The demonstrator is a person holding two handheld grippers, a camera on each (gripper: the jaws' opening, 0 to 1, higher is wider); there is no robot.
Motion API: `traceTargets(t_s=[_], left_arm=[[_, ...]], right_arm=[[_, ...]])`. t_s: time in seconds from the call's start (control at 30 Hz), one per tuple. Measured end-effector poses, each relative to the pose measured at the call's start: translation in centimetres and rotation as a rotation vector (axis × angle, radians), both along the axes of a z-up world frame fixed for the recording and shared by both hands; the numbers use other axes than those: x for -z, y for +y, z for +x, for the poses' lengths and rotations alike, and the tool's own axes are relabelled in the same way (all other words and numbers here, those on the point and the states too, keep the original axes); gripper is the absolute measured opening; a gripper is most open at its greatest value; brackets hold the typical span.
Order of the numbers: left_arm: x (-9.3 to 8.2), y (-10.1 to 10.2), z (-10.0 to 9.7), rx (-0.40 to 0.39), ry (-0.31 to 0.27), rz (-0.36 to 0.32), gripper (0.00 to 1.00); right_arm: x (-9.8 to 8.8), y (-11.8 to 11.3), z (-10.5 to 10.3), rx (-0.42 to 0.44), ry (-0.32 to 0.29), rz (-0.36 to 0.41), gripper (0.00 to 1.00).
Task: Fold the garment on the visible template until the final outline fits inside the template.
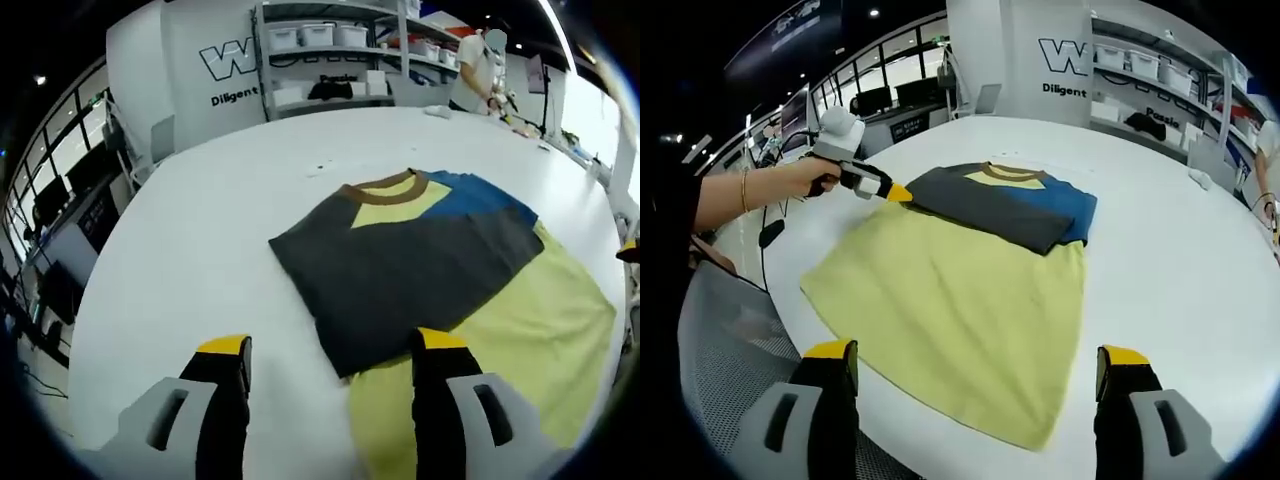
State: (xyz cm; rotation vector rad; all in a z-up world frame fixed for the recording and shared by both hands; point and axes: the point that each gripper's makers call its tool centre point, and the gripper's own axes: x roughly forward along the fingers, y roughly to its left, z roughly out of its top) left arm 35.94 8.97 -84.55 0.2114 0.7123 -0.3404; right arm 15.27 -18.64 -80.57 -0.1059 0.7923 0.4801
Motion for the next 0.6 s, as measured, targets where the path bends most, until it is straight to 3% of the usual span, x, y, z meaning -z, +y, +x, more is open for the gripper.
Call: traceTargets(t_s=[0.1, 0.27, 0.43, 0.6], left_arm=[[0.3, 0.2, -0.3, -0.007, 0.012, -0.006, 0.58], [0.5, 0.0, -0.8, -0.013, 0.034, -0.043, 0.35], [1.3, -0.4, -1.3, -0.018, 0.074, -0.061, 0.23], [1.5, -1.0, -1.5, 0.002, 0.058, -0.030, 0.18]], right_arm=[[0.0, 0.0, -0.1, 0.003, 0.002, 0.003, 0.98], [0.1, -0.1, -0.2, 0.005, 0.003, 0.001, 0.97], [0.1, -0.2, -0.3, 0.009, 0.004, -0.003, 0.97], [0.2, -0.4, -0.3, 0.013, 0.005, -0.005, 0.96]])
